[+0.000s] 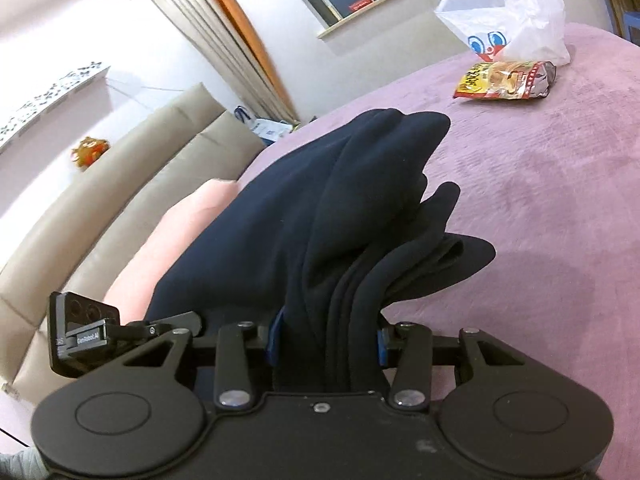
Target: Fold large clothes
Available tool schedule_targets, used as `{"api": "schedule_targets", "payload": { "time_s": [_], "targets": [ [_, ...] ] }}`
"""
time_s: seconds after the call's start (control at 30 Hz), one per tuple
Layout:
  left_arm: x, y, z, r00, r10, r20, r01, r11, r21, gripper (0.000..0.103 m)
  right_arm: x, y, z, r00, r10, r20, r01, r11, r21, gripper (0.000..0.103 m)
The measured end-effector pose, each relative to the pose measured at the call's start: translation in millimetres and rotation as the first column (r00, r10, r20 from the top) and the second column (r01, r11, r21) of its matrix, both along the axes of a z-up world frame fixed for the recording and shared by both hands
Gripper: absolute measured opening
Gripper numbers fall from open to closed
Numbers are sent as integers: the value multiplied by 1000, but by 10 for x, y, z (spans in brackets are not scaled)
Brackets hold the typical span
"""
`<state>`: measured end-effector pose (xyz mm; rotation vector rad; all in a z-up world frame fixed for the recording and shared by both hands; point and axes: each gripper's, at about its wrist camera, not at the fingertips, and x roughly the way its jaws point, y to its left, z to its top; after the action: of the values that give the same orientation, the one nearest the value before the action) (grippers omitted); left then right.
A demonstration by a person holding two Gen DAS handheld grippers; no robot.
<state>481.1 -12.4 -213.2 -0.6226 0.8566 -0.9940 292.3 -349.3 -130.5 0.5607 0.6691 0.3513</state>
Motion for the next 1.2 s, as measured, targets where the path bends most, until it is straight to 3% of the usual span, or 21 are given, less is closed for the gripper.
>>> {"api": "schedule_targets", "payload": {
  "time_s": [0.1,0.2,0.27,0.33,0.37,0.43,0.57,0.7,0.83,0.9,0.97,1.03,1.1,1.17,1.2],
  "targets": [
    [-508,290,-21,998,9,-55,-9,1000,-8,59,-394,269,-9,999,19,-36,-19,1000,-6,53],
    [-932,498,-277,997,24,-73,-22,1000,22,60,-632,439,-382,993,47,-111,-47,999,6,53],
    [-1119,577,-656,994,46,-104,-41,998,56,61,-709,512,-820,981,51,-186,-49,999,13,53],
    [-1198,616,-1195,976,63,-208,-48,996,79,64,-732,592,-1325,962,50,-270,-51,999,1,53],
    [-1233,647,-1438,964,82,-252,-61,994,89,69,-775,608,-1492,962,45,-268,-45,999,7,60],
    [-1337,768,-1669,969,88,-229,-94,995,-17,69,-860,559,-1611,974,36,-223,-14,995,100,67],
    [-1415,782,-1646,981,98,-169,-102,995,-16,69,-959,582,-1549,988,30,-152,-26,999,29,69],
    [-1670,837,-1436,978,165,-128,-156,985,78,70,-1093,570,-1306,993,13,-120,-21,998,-61,72],
    [-2089,1082,-1032,957,285,-56,-272,947,173,62,-1370,470,-876,998,-62,21,65,973,-221,73],
    [-2208,1133,-740,947,319,21,-316,925,213,62,-1356,408,-679,990,-91,106,115,964,-240,76],
    [-2281,1087,-468,950,295,103,-311,925,220,62,-1215,446,-485,978,-88,191,132,964,-231,72],
    [-2297,961,-336,967,224,121,-240,960,147,61,-983,626,-401,962,-113,247,176,952,-249,47],
    [-2244,781,-421,986,147,79,-153,986,70,56,-701,864,-453,964,-73,257,146,950,-277,30],
    [-2234,643,-611,995,94,42,-98,990,104,37,-393,1140,-637,974,25,224,53,941,-334,27],
    [-2240,579,-727,997,77,31,-81,985,150,31,-208,1259,-804,982,55,182,25,912,-409,16]
  ]
}}
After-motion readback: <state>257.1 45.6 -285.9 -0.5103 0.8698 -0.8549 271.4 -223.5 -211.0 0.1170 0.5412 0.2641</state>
